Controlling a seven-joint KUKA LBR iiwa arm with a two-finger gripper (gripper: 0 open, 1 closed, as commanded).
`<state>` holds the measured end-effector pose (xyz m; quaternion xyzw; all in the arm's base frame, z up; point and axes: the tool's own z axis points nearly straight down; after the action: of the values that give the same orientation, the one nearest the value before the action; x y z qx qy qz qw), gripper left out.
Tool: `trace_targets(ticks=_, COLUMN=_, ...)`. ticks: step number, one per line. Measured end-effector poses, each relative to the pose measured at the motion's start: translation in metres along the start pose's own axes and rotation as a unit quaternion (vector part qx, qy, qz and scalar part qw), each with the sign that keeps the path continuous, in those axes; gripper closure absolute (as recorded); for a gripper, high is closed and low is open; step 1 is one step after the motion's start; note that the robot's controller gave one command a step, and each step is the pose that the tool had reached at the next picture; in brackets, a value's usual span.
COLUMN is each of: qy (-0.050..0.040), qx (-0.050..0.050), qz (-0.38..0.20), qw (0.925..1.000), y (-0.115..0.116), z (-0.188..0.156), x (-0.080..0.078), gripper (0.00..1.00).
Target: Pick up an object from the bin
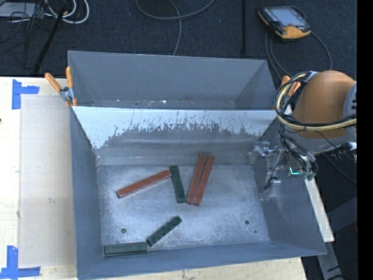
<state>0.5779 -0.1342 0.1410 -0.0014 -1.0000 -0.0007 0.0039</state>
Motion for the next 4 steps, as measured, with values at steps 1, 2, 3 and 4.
trace_targets(ticks=1, qy=-0.0035, qx=0.001, qz=-0.001, qw=1.0000, y=0.000, z=-0.004, x=-0.002, gripper=0.00)
trace_targets(ticks=2, qy=-0.0033, qx=0.002, qz=-0.018, qw=0.9998, y=0.024, z=-0.009, x=0.014, gripper=0.00)
trace_targets(ticks=3, qy=-0.0055, qx=0.001, qz=-0.070, qw=0.9975, y=0.068, z=0.013, x=-0.002, gripper=0.00)
trace_targets(ticks=4, qy=-0.0029, qx=0.000, qz=-0.041, qw=0.9991, y=0.071, z=0.014, x=-0.006, gripper=0.00)
